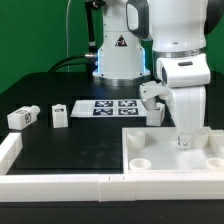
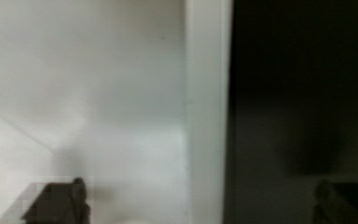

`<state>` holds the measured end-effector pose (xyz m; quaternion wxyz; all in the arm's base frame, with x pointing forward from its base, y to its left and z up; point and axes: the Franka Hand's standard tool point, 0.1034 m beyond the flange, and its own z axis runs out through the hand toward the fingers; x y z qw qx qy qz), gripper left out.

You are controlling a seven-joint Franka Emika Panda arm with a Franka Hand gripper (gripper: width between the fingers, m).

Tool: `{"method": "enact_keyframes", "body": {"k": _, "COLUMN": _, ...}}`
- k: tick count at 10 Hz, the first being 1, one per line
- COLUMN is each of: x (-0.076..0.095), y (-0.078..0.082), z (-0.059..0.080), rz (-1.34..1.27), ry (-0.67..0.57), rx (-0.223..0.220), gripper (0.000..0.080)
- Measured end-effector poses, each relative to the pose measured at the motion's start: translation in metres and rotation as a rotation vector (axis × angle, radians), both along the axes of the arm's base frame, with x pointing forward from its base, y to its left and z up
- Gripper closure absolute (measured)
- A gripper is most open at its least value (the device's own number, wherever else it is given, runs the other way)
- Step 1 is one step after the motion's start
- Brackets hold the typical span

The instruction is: Assemble one leg

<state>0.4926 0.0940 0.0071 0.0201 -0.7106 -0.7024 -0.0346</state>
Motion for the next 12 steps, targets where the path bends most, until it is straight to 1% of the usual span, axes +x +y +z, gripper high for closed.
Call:
{"method": "enact_keyframes", "body": {"k": 3, "x": 0.0, "y": 0.0, "z": 0.0, "rz": -0.001, "ry": 0.0, "rx": 0.0, "gripper": 0.015}}
{"method": "enact_keyframes", "body": {"k": 4, "x": -0.002, "y": -0.004, "z": 0.005, "rz": -0.014, "ry": -0.012, "rx": 0.0, "gripper": 0.015}}
{"method": "enact_keyframes", "body": {"k": 5, "x": -0.01, "y": -0.009, "z": 0.02, "rz": -0.034, "ry": -0.033, "rx": -0.005, "gripper": 0.015}}
{"method": "enact_keyframes", "body": {"k": 6, "x": -0.021, "y": -0.01, "z": 0.034, "rz": -0.066, "ry": -0.05, "rx": -0.009, "gripper": 0.015}}
{"method": "enact_keyframes", "body": {"k": 7, "x": -0.031, "y": -0.01, "z": 0.043, "rz": -0.08, "ry": -0.06, "rx": -0.013, "gripper": 0.015}}
{"method": "enact_keyframes", "body": {"k": 8, "x": -0.034, "y": -0.012, "z": 0.047, "rz": -0.091, "ry": -0.07, "rx": -0.012, "gripper": 0.015}}
{"method": "enact_keyframes", "body": {"k": 11, "x": -0.034, "y": -0.012, "z": 0.044, "rz": -0.135, "ry": -0.061, "rx": -0.009, "gripper": 0.015}}
{"method": "enact_keyframes", "body": {"k": 12, "x": -0.034, "y": -0.012, "z": 0.044, "rz": -0.279, "ry": -0.049, "rx": 0.003, "gripper": 0.015}}
